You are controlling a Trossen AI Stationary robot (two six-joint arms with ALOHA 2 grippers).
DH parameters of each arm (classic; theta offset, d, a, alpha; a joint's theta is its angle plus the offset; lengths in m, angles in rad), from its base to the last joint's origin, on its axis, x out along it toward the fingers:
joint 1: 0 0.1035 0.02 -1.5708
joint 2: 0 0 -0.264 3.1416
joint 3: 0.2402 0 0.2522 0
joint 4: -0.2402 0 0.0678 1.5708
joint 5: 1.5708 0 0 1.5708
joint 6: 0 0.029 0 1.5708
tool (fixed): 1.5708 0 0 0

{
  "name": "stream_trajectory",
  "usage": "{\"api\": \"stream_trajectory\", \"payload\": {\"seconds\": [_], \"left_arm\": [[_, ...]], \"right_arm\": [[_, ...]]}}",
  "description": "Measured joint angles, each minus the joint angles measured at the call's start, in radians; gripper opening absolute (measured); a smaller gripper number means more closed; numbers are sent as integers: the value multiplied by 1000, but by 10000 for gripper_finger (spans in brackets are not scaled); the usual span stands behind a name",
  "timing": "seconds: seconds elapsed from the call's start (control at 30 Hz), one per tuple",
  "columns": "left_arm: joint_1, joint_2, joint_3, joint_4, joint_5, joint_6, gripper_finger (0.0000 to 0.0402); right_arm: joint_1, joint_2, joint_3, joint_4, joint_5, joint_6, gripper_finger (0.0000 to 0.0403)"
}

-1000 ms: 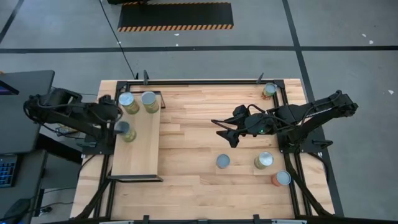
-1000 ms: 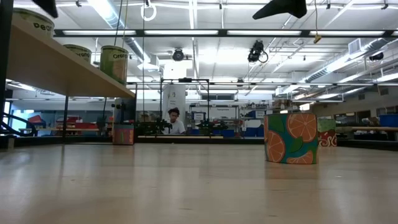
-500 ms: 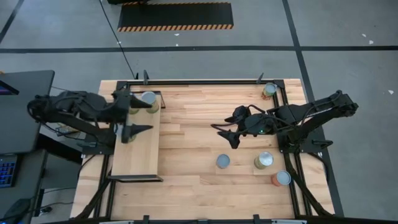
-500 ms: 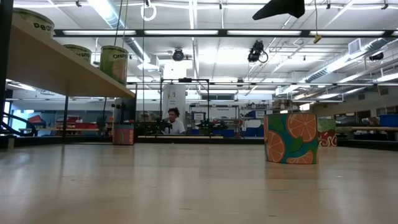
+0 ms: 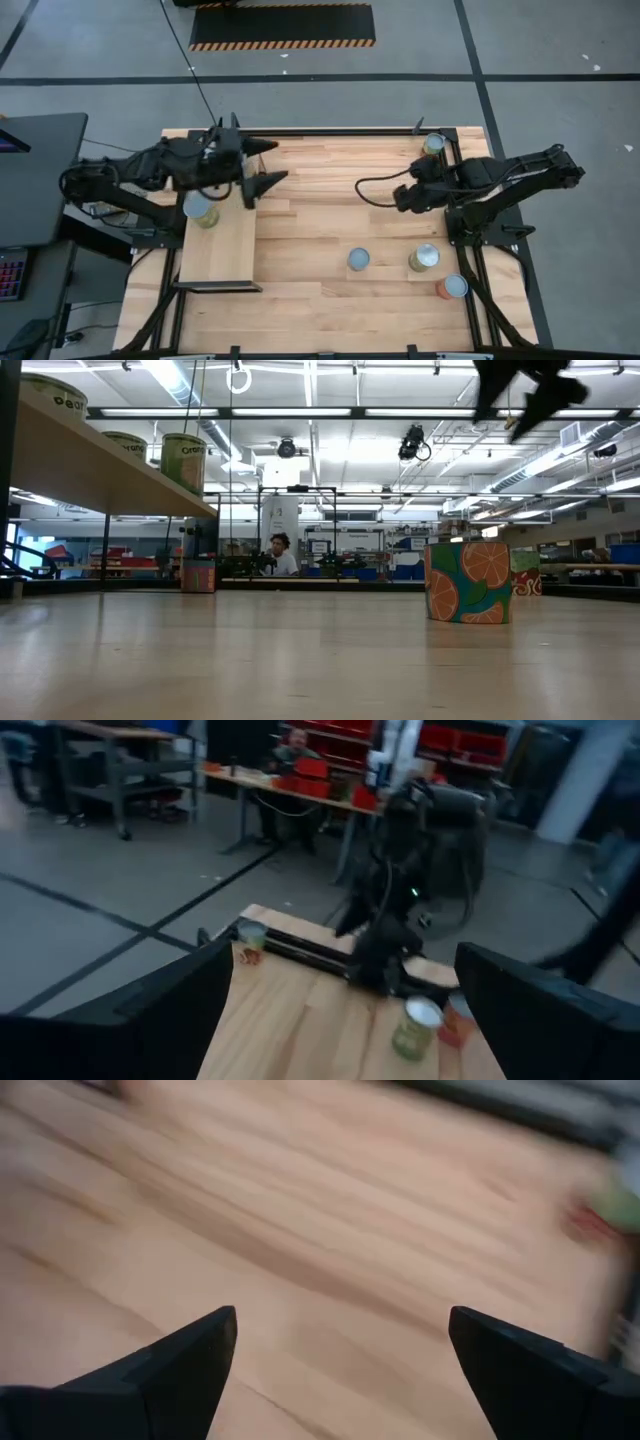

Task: Pick and place cans onto a shelf
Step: Put the canned pears on the shelf aligned with the other canned pears

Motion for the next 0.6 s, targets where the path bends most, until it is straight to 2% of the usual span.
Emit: {"api": "stream_trajectory", "payload": {"seconds": [0.1, 0.17, 0.37, 0.6], "left_arm": [[45, 41, 0, 48, -1, -10, 389], [67, 64, 0, 57, -2, -22, 389], [106, 89, 0, 60, -1, -33, 389], [135, 76, 0, 79, 14, 41, 389]], "right_arm": [[-13, 13, 0, -151, -110, 71, 373], [-4, 23, 0, -184, -173, 95, 373], [88, 71, 0, -79, -340, 81, 373], [226, 163, 0, -56, -441, 118, 378]]}}
